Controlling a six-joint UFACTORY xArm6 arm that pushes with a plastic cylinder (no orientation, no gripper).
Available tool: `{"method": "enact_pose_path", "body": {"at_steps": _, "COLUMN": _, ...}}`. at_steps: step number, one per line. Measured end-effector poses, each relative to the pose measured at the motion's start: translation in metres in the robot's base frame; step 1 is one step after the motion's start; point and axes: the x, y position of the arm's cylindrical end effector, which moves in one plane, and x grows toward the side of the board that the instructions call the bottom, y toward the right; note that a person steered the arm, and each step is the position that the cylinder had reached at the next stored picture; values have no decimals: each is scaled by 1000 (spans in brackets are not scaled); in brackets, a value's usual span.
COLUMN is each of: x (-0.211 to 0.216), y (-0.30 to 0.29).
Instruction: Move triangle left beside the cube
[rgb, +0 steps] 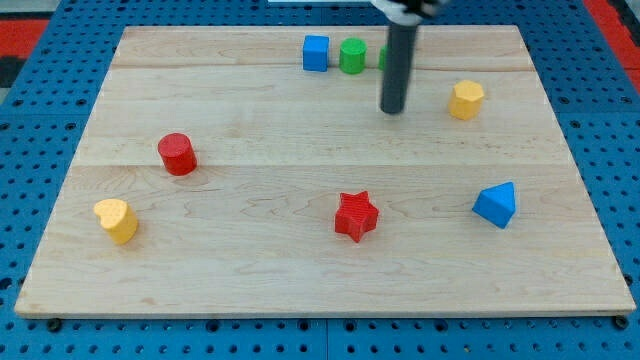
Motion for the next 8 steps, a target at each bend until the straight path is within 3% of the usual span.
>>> {"method": "enact_pose_path", "body": {"at_steps": 1, "x": 49, "y": 38}}
{"method": "enact_pose_path", "body": {"at_steps": 2, "x": 45, "y": 141}}
{"method": "enact_pose_path", "body": {"at_steps": 3, "x": 99, "y": 162}}
{"method": "enact_pose_path", "body": {"at_steps": 4, "x": 140, "y": 146}}
{"method": "enact_pose_path", "body": {"at_steps": 5, "x": 143, "y": 77}}
{"method": "enact_pose_path", "body": {"at_steps": 7, "x": 96, "y": -27}}
{"method": "enact_pose_path", "body": {"at_steps": 8, "x": 50, "y": -18}}
